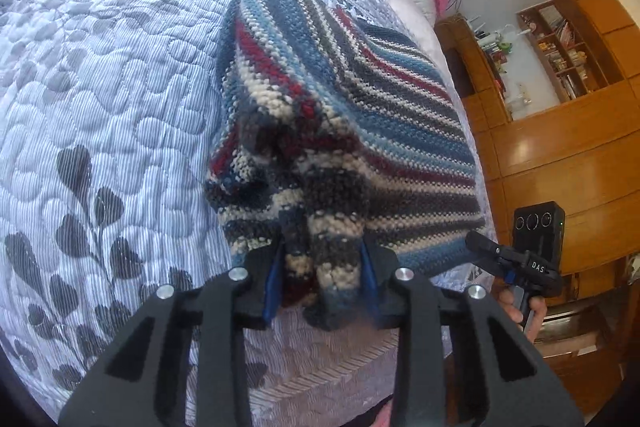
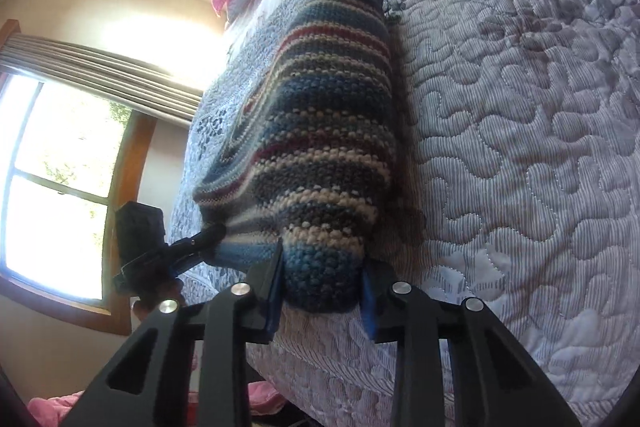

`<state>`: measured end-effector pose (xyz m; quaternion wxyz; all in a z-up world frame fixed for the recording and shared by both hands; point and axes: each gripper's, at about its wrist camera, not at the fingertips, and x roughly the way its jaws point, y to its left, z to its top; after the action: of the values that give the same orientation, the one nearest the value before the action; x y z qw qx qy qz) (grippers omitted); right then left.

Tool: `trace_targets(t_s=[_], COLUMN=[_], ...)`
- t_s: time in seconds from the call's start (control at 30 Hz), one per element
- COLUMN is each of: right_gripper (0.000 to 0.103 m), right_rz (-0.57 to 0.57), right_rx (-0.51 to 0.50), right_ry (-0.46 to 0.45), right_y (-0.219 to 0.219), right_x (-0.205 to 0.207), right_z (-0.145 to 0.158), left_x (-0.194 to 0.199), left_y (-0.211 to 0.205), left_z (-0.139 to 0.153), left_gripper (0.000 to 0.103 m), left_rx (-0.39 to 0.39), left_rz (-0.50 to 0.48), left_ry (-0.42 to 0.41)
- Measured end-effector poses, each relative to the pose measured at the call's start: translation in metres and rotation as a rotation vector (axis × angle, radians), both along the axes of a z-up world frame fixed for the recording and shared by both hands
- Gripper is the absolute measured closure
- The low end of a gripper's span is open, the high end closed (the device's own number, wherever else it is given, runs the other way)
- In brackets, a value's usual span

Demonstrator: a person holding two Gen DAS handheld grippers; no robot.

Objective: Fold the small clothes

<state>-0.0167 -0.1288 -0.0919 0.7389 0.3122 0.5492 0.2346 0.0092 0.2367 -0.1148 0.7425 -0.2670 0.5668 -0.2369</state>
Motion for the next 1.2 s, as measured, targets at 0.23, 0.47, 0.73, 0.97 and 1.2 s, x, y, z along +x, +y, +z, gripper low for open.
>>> trace_targets(t_s=[0.23, 0.47, 0.73, 0.97, 1.2], right_gripper=[0.068, 0.059, 0.035, 0.015, 0.009], right_rz=[-0.020, -0.045, -0.072, -0.087, -0.110], right_rx=[-0.075, -0.148, -0.398, -0.570, -0.623], right_ry=[0.069, 0.016, -0.067, -0.130, -0.170], right_y=[0.006, 0.009, 0.022, 0.043, 0.056], right_x=[-0.005, -0.023, -0.057, -0.092, -0.121], right_z=[-0.036, -0.028, 0.004, 0.033, 0.054], left_x=[-0.011, -0.021, -0.055, -0.087, -0.116], left_y=[-0.007, -0.008, -0.009, -0.016, -0.022], left_z=[-0.027, -0.015, 0.018, 0.049, 0.078], left_gripper=[0.068, 0.063, 0.047, 0.042, 0.035], left_rx=[0.113, 0.158, 0.297, 0.411, 0.528], left_rz=[-0.028, -0.017, 0.037, 0.074, 0.104], left_ry=[-0.044, -0.068, -0.094, -0.132, -0.186])
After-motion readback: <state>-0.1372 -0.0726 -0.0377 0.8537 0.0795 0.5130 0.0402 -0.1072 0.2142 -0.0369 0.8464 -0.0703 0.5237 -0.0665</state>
